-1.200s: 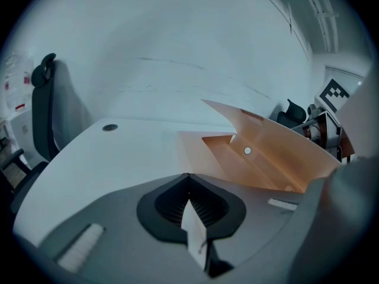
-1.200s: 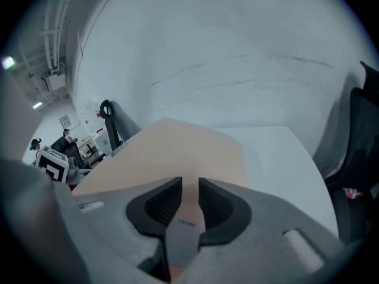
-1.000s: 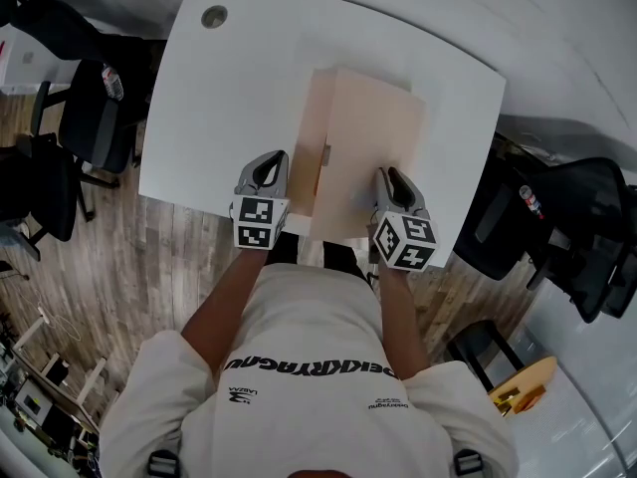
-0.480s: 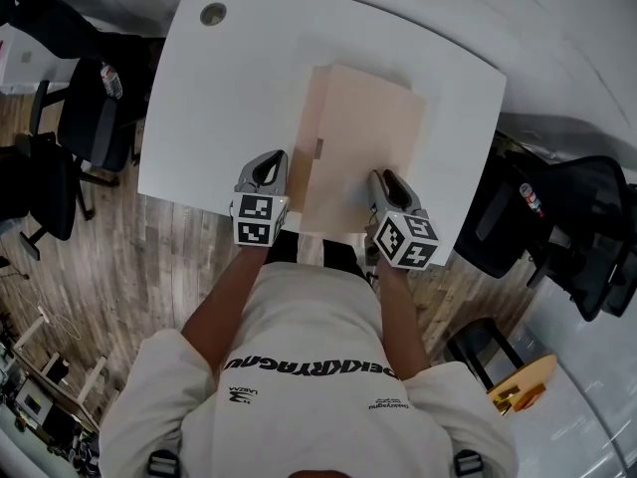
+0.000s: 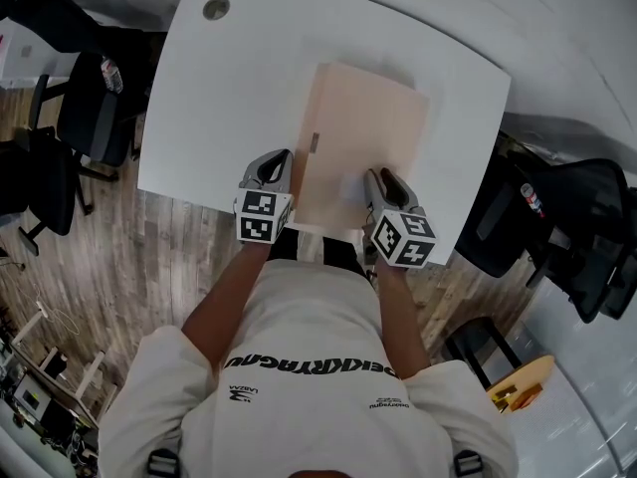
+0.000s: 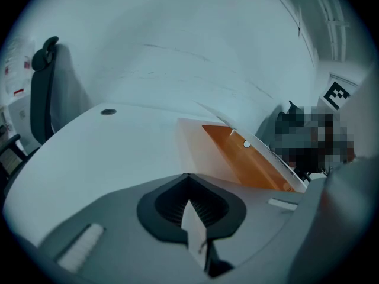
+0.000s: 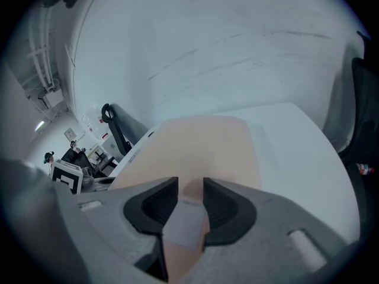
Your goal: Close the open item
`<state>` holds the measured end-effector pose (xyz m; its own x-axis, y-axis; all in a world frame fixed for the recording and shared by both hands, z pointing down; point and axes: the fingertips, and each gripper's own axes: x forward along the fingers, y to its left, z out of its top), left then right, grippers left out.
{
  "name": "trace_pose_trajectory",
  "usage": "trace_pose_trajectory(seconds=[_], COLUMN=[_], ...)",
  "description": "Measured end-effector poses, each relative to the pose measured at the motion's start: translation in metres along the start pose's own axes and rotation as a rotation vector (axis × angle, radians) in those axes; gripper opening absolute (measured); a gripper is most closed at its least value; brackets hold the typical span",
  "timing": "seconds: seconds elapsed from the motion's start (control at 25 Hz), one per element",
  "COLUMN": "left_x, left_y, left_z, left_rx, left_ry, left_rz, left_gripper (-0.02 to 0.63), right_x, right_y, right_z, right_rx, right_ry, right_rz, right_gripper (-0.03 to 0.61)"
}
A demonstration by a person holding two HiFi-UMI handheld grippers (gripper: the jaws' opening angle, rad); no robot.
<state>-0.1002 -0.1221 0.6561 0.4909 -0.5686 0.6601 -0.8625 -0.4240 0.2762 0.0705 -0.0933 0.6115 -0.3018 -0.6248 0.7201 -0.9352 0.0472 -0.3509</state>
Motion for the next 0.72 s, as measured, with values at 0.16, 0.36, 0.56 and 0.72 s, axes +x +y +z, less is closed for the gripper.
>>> trace_pose_trajectory(seconds=[0.16, 0.36, 0.56, 0.72], left_x=[0.0021, 0.0032, 0.0042, 0.0056], left_y=[0.0008, 0.0005, 0.0013, 0.0008], left_z=[-0.0029, -0.0048, -0.0054, -0.0060], left_rx=[-0.010, -0.021, -0.040, -0.045], left_ry=[0.008, 0.010, 0.012, 0.015], left_rz=[-0.010, -0.013, -0.018, -0.027], left_gripper=[0.000, 0.000, 0.000, 0.000], right_x=[0.0032, 0.0050, 0.0073, 0.0097], right_y=[0.0026, 0.0027, 0.0044, 0.0048], right_z=[-0.0016, -0.0032, -0.0039, -0.0059], right_rx=[-0.001, -0.002, -0.004, -0.003], right_ry=[0.010, 0.020, 0.027, 0.035], right_rz=[0.002, 0.005, 0.012, 0.018], right_gripper=[0.121, 0.123, 0.124, 0.126])
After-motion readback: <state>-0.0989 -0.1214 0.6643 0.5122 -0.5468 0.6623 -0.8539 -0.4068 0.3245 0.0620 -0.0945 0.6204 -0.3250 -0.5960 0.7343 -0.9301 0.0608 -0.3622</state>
